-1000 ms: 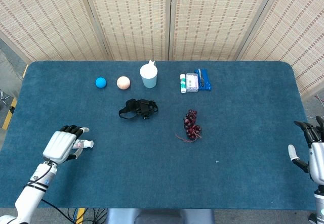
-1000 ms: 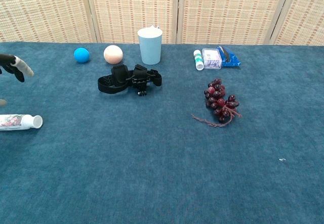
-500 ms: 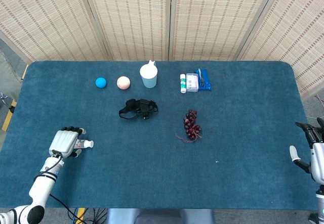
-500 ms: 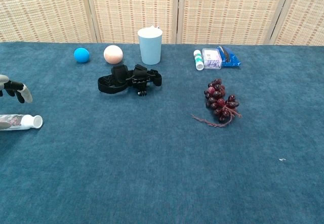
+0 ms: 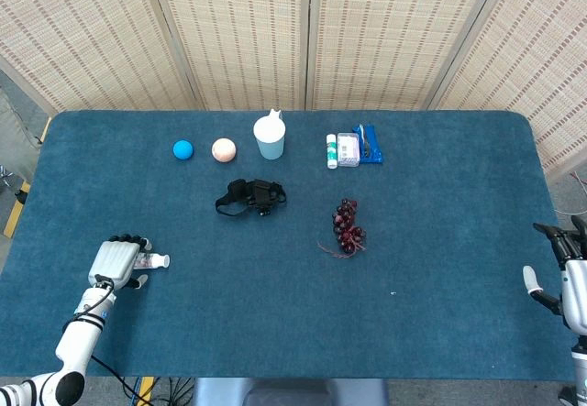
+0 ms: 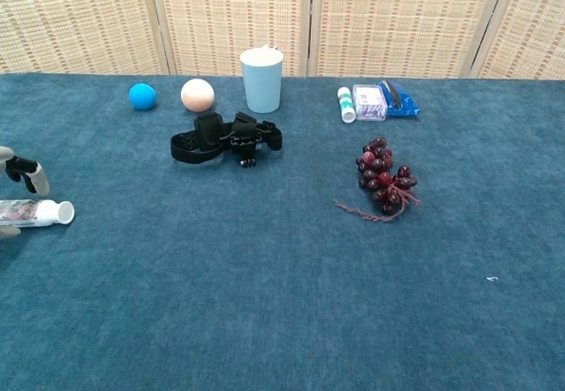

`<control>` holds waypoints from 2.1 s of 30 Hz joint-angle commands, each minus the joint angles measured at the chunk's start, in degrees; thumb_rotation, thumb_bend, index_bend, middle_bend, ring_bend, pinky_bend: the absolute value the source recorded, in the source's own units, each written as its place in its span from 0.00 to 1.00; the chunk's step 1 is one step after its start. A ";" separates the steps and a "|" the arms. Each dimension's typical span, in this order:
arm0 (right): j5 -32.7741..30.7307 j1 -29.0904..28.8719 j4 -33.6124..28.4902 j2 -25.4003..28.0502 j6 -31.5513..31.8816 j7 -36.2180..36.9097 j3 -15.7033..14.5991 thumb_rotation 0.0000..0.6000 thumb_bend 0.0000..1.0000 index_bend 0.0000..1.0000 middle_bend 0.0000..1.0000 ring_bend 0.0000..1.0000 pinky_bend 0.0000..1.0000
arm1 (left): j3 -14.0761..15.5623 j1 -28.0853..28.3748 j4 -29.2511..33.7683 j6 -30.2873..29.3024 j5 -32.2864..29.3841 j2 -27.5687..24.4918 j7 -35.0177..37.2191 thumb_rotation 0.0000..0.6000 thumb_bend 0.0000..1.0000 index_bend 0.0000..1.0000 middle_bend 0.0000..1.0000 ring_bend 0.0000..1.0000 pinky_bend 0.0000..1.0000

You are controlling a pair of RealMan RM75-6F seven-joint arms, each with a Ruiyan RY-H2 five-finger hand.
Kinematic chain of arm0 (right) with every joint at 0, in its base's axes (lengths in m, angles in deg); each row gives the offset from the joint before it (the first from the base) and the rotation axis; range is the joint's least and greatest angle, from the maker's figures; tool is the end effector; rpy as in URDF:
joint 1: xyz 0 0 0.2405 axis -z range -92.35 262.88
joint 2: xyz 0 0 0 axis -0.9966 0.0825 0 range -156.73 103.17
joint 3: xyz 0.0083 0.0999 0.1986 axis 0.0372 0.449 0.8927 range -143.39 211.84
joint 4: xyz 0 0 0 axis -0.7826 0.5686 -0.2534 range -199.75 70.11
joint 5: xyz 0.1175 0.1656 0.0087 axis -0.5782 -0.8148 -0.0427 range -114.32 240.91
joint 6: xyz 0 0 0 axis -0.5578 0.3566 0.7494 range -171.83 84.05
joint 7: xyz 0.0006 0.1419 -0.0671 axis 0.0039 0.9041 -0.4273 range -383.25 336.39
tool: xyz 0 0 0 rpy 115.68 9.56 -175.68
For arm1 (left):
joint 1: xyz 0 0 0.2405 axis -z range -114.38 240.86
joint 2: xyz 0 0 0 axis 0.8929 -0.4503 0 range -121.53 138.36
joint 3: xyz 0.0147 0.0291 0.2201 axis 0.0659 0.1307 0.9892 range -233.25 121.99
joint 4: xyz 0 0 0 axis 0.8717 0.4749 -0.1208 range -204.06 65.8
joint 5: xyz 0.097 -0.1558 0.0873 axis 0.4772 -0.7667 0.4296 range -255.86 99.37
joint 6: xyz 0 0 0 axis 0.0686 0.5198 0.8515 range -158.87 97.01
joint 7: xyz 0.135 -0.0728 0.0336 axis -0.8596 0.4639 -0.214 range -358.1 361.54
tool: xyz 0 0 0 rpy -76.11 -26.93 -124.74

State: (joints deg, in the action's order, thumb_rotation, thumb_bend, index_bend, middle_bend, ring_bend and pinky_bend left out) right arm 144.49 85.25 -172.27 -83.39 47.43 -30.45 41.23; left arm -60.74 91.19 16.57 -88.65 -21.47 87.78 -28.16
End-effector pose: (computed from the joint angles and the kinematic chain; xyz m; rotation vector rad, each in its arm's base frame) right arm -0.2523 -0.1781 0.1946 1.1870 -0.8647 0.9132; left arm -0.2553 0.2889 0.0337 -1.6842 -0.9604 -0.4737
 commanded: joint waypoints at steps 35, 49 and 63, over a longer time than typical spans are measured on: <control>0.48 0.91 -1.90 0.44 0.29 -0.42 -0.57 1.00 0.29 0.23 0.28 0.11 0.21 | 0.13 -0.89 -11.16 -1.63 7.31 5.01 14.45 1.00 0.31 0.49 0.41 0.28 0.25; 4.86 -1.36 -3.42 1.05 -2.41 -0.06 -1.06 1.00 0.29 0.23 0.28 0.11 0.21 | -0.19 -0.77 -7.05 -6.95 17.07 0.80 18.75 1.00 0.37 0.54 0.56 0.38 0.29; 10.29 -12.16 -7.35 0.11 -14.31 -4.00 0.96 1.00 0.30 0.23 0.32 0.11 0.21 | -3.03 4.81 6.55 -4.03 17.47 -5.92 6.51 1.00 0.37 0.56 0.70 0.51 0.31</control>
State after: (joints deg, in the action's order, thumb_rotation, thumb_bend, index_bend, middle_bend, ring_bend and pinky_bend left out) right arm 154.04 74.43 -179.03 -82.65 34.47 -33.64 41.73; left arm -63.08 94.88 21.42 -93.55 -3.41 82.93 -19.88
